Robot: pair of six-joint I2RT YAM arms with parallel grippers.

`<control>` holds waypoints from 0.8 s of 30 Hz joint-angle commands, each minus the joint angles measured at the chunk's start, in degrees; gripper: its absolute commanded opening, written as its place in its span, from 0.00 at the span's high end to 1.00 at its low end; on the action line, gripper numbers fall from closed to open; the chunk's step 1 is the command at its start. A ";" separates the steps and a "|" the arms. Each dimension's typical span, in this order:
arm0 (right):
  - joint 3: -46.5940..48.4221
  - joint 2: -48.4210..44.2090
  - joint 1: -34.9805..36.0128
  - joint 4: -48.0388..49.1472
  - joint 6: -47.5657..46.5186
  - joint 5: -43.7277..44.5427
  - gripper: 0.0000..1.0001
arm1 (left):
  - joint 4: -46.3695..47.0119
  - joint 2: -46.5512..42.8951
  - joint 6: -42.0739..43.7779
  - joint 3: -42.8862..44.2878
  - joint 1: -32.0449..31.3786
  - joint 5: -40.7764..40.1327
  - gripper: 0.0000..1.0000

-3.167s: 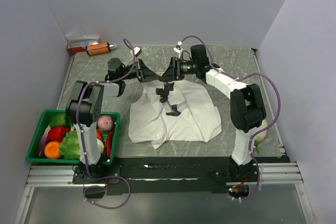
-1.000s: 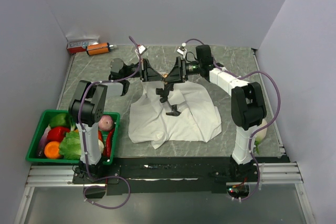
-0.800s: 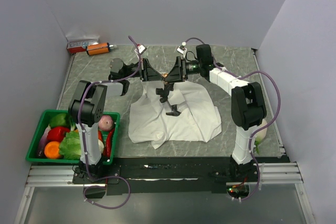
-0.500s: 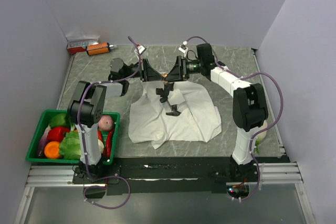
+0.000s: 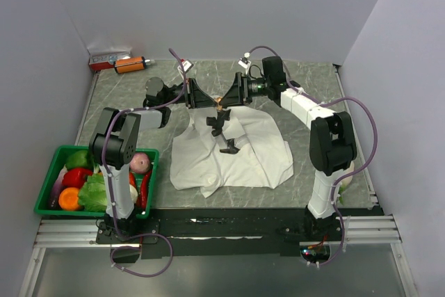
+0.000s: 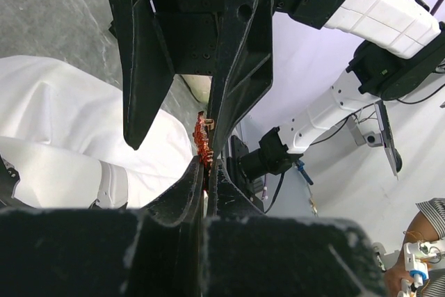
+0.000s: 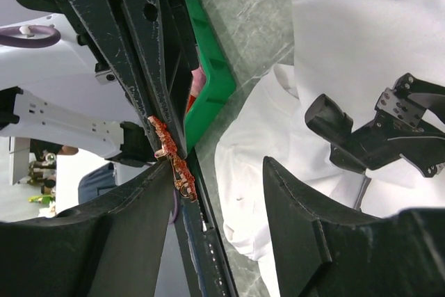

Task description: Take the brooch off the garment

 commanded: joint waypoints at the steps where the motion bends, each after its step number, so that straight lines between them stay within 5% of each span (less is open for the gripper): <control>1: 0.90 -1.08 -3.43 5.93 -0.94 2.23 0.40 | 2.62 -4.30 0.21 0.48 -0.25 6.39 0.99; 24: -3.75 -3.89 -2.73 15.61 -0.05 -12.28 0.39 | -0.64 -3.86 1.27 0.56 0.98 4.54 0.99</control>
